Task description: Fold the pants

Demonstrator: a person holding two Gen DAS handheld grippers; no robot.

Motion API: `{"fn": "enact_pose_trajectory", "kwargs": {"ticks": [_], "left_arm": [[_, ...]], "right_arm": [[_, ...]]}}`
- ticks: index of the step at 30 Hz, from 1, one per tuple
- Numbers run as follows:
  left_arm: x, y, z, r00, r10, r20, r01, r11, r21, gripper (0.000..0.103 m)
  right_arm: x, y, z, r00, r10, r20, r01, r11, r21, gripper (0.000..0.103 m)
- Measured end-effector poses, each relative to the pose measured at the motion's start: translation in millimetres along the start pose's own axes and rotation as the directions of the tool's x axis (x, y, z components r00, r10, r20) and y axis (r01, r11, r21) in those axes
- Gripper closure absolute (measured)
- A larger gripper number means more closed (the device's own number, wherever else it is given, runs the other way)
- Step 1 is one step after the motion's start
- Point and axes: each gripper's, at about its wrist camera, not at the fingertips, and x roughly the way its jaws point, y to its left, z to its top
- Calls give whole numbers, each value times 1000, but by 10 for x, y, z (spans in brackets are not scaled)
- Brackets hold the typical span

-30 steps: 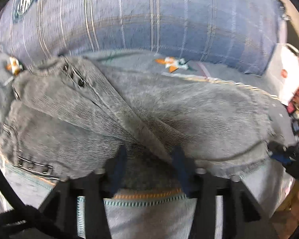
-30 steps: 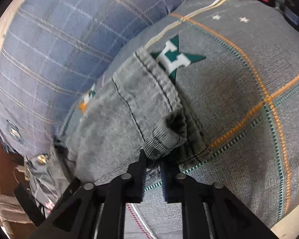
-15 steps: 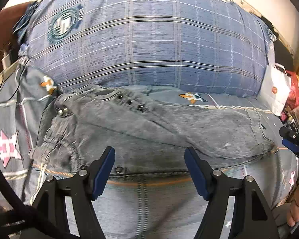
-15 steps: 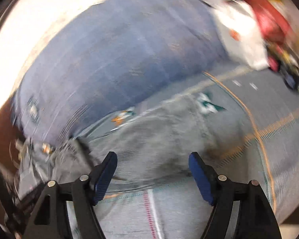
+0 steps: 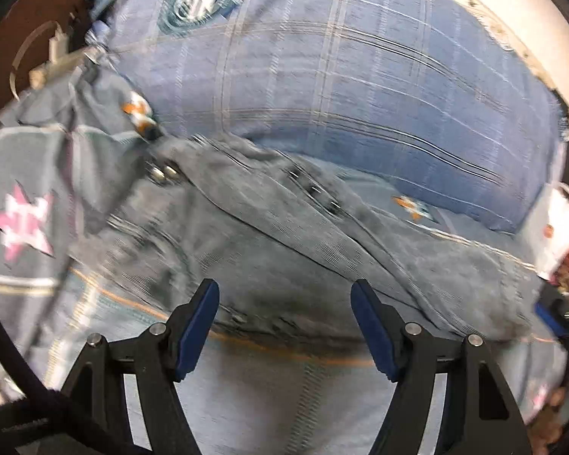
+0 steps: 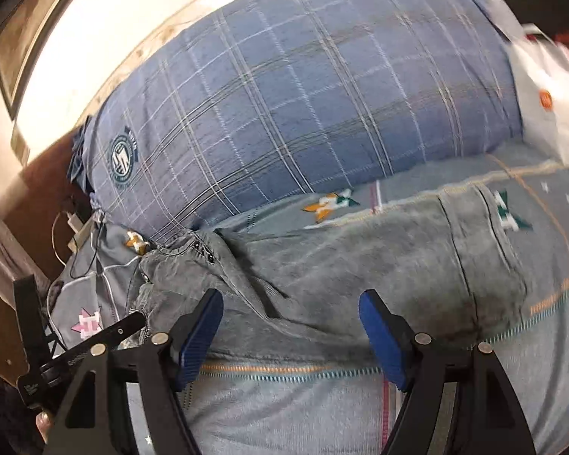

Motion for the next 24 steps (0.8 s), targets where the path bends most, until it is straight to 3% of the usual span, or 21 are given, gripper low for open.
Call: {"fn": "enact_pose_trajectory", "kwargs": {"ticks": [4, 5, 7, 10, 13, 18, 19, 22, 24], "left_arm": [[-46, -29, 353, 992, 111, 59, -115, 990, 86, 31], [-35, -34, 477, 993, 106, 58, -113, 986, 121, 31], [-3, 20, 603, 998, 33, 45, -39, 991, 126, 31], [159, 214, 589, 999, -49, -19, 49, 998, 44, 31], [312, 368, 571, 984, -143, -110, 140, 989, -42, 31], [355, 509, 589, 983, -142, -115, 132, 987, -94, 31], [384, 532, 596, 981, -149, -121, 136, 985, -106, 31], [518, 553, 589, 973, -165, -161, 143, 980, -139, 31], [537, 551, 579, 969, -177, -170, 152, 977, -150, 31]], "right_arm": [[80, 225, 206, 998, 60, -34, -61, 997, -36, 26], [123, 291, 272, 996, 66, -52, -69, 996, -59, 26], [244, 422, 356, 993, 73, -88, -82, 990, -111, 26], [528, 563, 411, 984, 96, -152, -118, 983, -140, 26], [967, 641, 410, 962, 135, -239, -172, 975, -140, 26], [1860, 668, 374, 907, 148, -394, -204, 974, -104, 28], [1964, 663, 352, 900, 145, -411, -204, 973, -103, 31], [2145, 625, 274, 895, 113, -431, -172, 980, -101, 67], [2148, 669, 241, 888, 133, -440, -202, 972, -116, 82]]}}
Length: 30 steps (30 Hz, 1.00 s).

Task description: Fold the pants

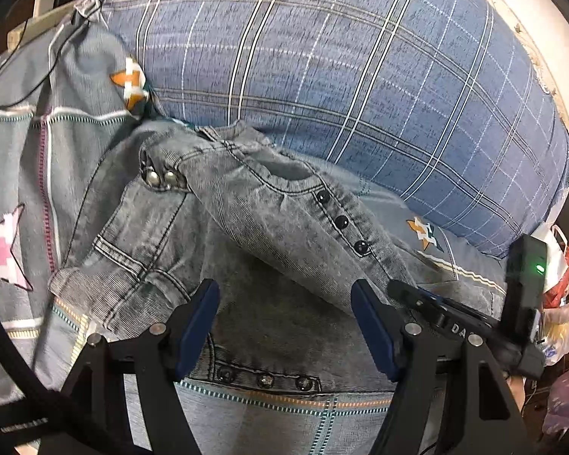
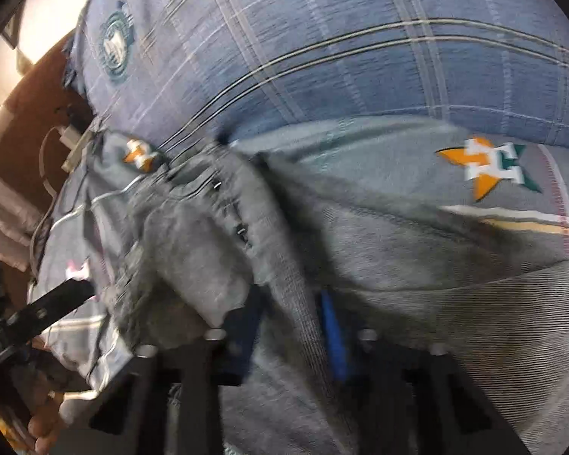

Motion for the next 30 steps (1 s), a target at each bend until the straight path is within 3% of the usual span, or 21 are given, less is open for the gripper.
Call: {"fn": "enact_pose_trajectory", "kwargs": {"ticks": [3, 6, 9, 12, 17, 22, 24, 26, 27, 28, 29, 30], "left_arm": [[-26, 1, -11, 1000, -28, 9, 28, 1000, -2, 31], [-29, 14, -13, 999, -40, 9, 40, 999, -8, 31], [15, 15, -16, 998, -51, -19, 51, 999, -6, 31], [118, -68, 55, 999, -28, -43, 28, 1000, 0, 31], [455, -413, 325, 990, -1, -142, 12, 997, 71, 31], [1071, -684, 565, 953, 133, -273, -113, 990, 90, 31], [1310, -786, 562, 922, 274, -275, -230, 956, 183, 32], [1319, -781, 539, 907, 360, -217, -318, 926, 204, 64], [1284, -760, 529, 912, 359, -200, -324, 927, 189, 71], [1217, -710, 515, 929, 315, -192, -290, 945, 149, 87], [1138, -656, 491, 945, 266, -190, -248, 962, 112, 94], [1022, -605, 459, 958, 231, -168, -221, 972, 79, 94]], "right_arm": [[-149, 208, -56, 999, 8, 43, -4, 997, -79, 98], [-283, 440, -156, 997, 17, 74, -7, 992, -126, 99], [-183, 667, -443, 1000, -8, 18, 12, 980, -199, 99], [-43, 593, -594, 999, -12, -35, 7, 988, -152, 99], [-150, 440, -628, 999, 21, -43, -25, 996, -87, 99], [-120, 383, -634, 995, 67, -69, -69, 997, -26, 99], [-141, 357, -625, 994, 75, -73, -77, 997, -12, 99], [-130, 336, -616, 994, 76, -81, -76, 997, 0, 99], [-116, 315, -617, 993, 75, -89, -75, 997, 10, 99], [-106, 303, -620, 992, 78, -96, -77, 997, 14, 100], [-91, 293, -629, 990, 88, -107, -86, 996, 21, 100], [-84, 292, -637, 990, 87, -112, -85, 996, 24, 100]]}}
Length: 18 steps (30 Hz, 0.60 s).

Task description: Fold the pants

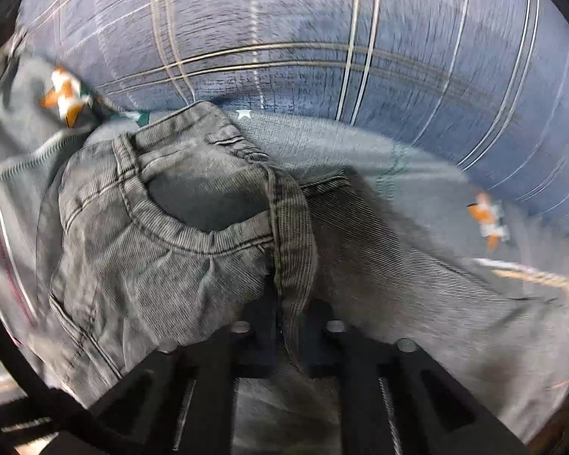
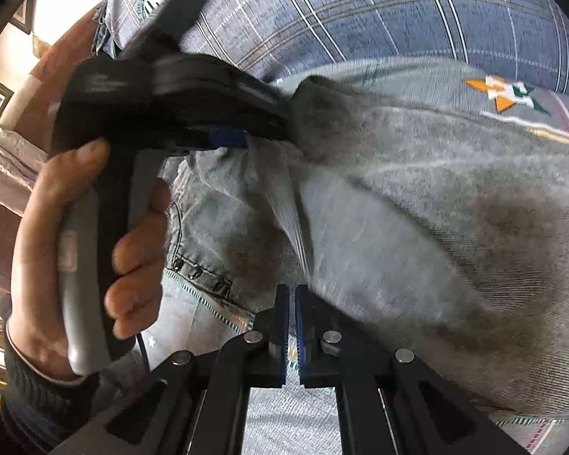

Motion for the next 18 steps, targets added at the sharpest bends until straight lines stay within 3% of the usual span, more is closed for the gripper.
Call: {"fn": "enact_pose_trajectory", "kwargs": {"ticks": [3, 5, 8, 11, 15, 18], "left_arm": [[-388, 284, -244, 982, -149, 119, 157, 985, -63, 95], [-637, 574, -434, 936, -271, 223, 304, 944, -129, 95], [-697, 860, -749, 933, -257, 252, 307, 933, -185, 95], [-556, 1032, -958, 934, -289, 212, 337, 909, -247, 95], [-578, 1210, -1165, 904, -346, 249, 413, 856, -311, 95], [-546, 1293, -1283, 907, -351, 234, 414, 846, -336, 94]], "right_arm": [[24, 9, -15, 1000, -18, -7, 18, 1000, -7, 100], [15, -8, -1, 1000, -24, -1, 24, 1000, -1, 99], [-25, -17, -5, 1000, -23, 12, 23, 1000, 4, 99], [17, -14, -34, 999, -36, 5, 36, 999, 12, 99], [-26, 43, -112, 998, -50, 32, 50, 999, -5, 99], [-152, 137, -180, 996, -39, 82, 41, 999, -26, 99]]}}
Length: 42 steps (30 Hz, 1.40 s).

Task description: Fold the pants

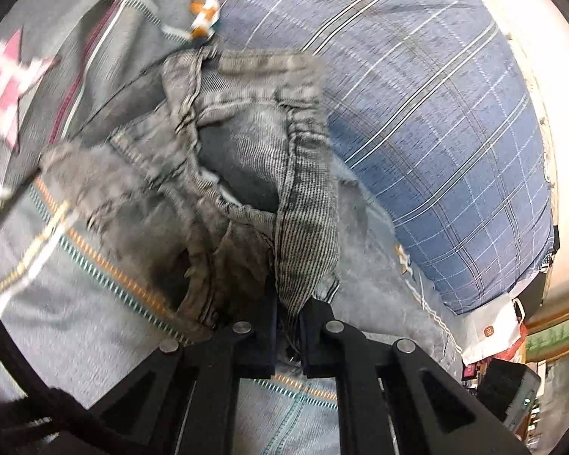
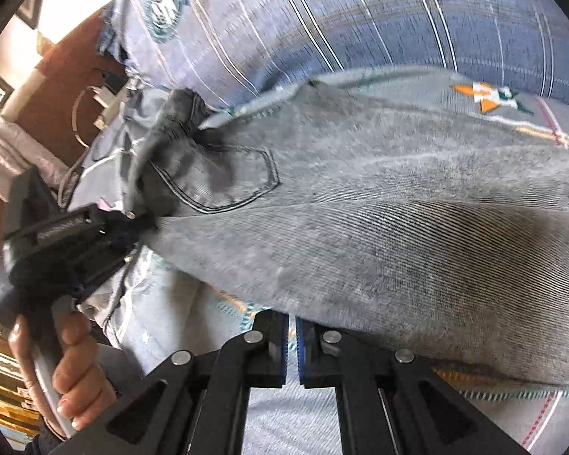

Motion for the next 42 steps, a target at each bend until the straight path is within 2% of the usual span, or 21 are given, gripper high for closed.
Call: {"fn": "enact_pose_trajectory", "kwargs": {"ticks": [2, 4, 7, 9, 11, 14, 18, 22, 26, 28, 30, 32, 34, 36, 39, 41, 42], "left_arm": [[88, 84, -10, 999, 38, -34, -38, 999, -10, 93], [170, 141, -35, 997, 47, -63, -50, 998, -37, 92], [104, 153, -48, 999, 19, -38, -21, 998, -56, 91], [7, 108, -56, 999, 44, -6, -44, 999, -12, 91], [69, 124, -67, 997, 73, -30, -73, 997, -8, 91], [101, 198, -87, 998, 58, -37, -60, 997, -48, 91], [50, 156, -110, 996, 84, -17, -85, 996, -9, 91], [49, 110, -132, 994, 105, -18, -105, 994, -3, 91], [187, -56, -128, 990, 137, -20, -137, 990, 29, 91], [184, -66, -82, 992, 123, -30, -123, 992, 17, 90], [170, -75, -53, 994, 109, -22, -109, 994, 1, 84], [78, -93, -32, 989, 150, 14, -150, 988, 21, 59], [-73, -84, 34, 985, 165, 58, -167, 986, 27, 53], [-194, -93, 131, 985, 160, 70, -163, 986, 42, 44], [-344, -124, 365, 984, 165, 68, -170, 982, 83, 42], [-390, -218, 551, 974, 216, 64, -223, 964, 145, 42], [-407, -246, 668, 971, 228, 77, -238, 957, 166, 42]], "right_arm": [[-15, 27, -41, 1000, -2, 13, 2, 1000, -6, 99], [60, 24, -78, 1000, -7, -6, 7, 1000, -11, 99], [127, -8, -98, 999, -8, -41, 8, 1000, 9, 100], [58, 41, -96, 1000, 7, -17, -7, 1000, -6, 99], [52, 64, -95, 1000, 1, -16, -1, 1000, -14, 100], [95, 5, -131, 999, 3, -38, -2, 1000, 18, 100], [-61, 66, -96, 1000, 8, 13, -8, 1000, -4, 100], [-22, 65, -119, 1000, 0, -12, 0, 1000, -2, 100], [-71, 97, -88, 1000, -17, 15, 17, 999, -37, 100], [47, 33, -114, 999, -15, -36, 14, 1000, -11, 100], [93, 66, -140, 998, -6, -58, 5, 1000, -17, 100], [31, 128, -135, 999, 19, -34, -20, 999, -29, 99], [-55, 204, -121, 997, 77, -4, -77, 996, -48, 99], [-137, 316, -120, 994, 104, 21, -102, 991, -90, 99], [-127, 470, -130, 997, 78, 7, -76, 987, -144, 99], [-76, 507, -105, 994, 108, -23, -110, 982, -152, 99], [-63, 525, -81, 987, 151, -45, -156, 977, -146, 99]]}}
